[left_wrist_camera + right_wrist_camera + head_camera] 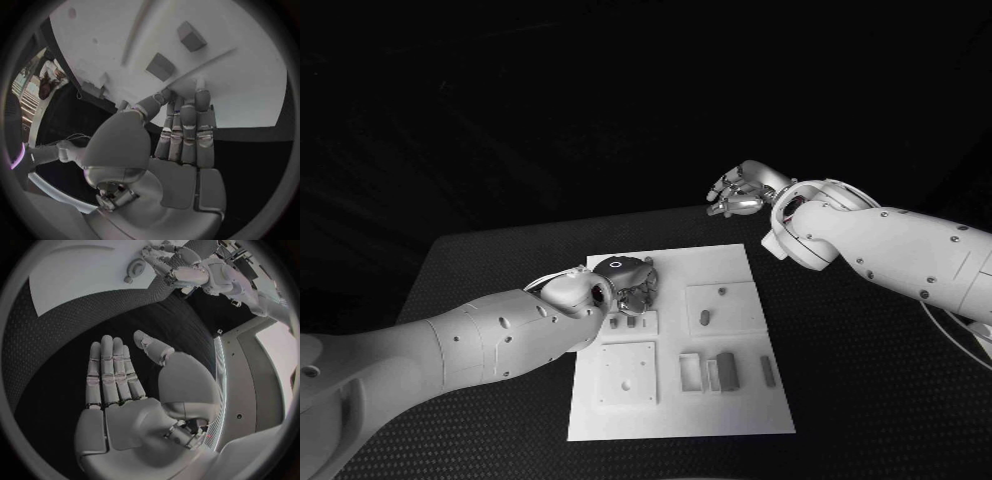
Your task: Assemble the parts on the task board
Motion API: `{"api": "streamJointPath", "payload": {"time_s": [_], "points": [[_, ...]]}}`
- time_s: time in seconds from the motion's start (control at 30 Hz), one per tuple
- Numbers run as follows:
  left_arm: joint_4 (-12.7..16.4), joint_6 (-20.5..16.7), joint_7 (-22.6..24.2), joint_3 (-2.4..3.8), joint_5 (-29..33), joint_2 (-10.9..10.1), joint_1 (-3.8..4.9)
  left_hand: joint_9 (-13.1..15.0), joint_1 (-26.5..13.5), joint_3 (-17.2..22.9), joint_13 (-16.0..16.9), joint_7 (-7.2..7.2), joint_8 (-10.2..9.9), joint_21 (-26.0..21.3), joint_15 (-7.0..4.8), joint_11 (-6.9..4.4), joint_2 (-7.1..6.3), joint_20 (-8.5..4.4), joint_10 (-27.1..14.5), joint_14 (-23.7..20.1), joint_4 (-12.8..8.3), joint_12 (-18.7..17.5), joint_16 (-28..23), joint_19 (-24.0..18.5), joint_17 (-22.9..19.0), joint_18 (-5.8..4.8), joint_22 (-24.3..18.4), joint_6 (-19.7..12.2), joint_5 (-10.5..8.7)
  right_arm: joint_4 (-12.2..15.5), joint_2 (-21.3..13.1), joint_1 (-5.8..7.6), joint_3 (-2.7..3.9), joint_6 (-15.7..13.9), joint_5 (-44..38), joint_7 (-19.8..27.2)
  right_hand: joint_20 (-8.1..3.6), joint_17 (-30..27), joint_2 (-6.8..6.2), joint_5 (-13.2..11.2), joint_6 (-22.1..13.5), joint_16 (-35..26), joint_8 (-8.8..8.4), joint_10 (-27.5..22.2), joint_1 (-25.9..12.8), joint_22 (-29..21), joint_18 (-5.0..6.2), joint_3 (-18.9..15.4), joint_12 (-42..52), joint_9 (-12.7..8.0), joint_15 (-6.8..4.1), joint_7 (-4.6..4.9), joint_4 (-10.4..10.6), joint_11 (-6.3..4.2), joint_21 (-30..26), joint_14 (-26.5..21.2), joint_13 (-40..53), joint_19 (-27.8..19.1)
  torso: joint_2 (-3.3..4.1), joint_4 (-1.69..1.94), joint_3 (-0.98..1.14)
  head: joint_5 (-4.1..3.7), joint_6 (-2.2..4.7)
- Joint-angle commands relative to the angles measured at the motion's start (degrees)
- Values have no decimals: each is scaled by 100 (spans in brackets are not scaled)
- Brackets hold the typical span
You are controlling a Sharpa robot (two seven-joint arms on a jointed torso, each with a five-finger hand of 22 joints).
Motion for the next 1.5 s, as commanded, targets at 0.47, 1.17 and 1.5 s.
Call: {"api": "streamJointPath", "payload": {"time_s": [0.47,1.17,1.5], "points": [[-114,198,-12,0,19,83,-39,-43,58,130,35,-3,74,24,-27,-24,63,-31,102,79,-37,-35,65,100,-19,315,65,75,-13,6,9,-2,3,13,-1,61,25,2,26,-30,-23,-47,35,29,37,12,-61,-36,-43,-9,11,1,0,5,-38,42,-22,-25,-3,-2,4,0,-19],[-223,171,86,0,20,136,-107,-39,62,94,111,-59,204,63,-97,-97,124,-83,321,190,-32,2,133,221,-21,317,113,253,-26,28,3,-1,3,21,27,63,30,9,34,-30,-23,-81,39,37,27,18,-60,-44,-48,-12,14,1,4,6,-55,52,-41,-25,-4,2,-1,-17,-49],[-202,-109,186,2,230,99,-111,-6,63,212,190,-160,346,80,-189,-193,255,-142,562,251,2,52,148,283,-38,283,122,505,-26,23,1,-1,3,32,28,64,31,12,38,-30,-23,-91,41,40,25,20,-60,-45,-48,-13,14,1,5,5,-60,56,-47,-24,-4,0,-2,-10,-48]]}}
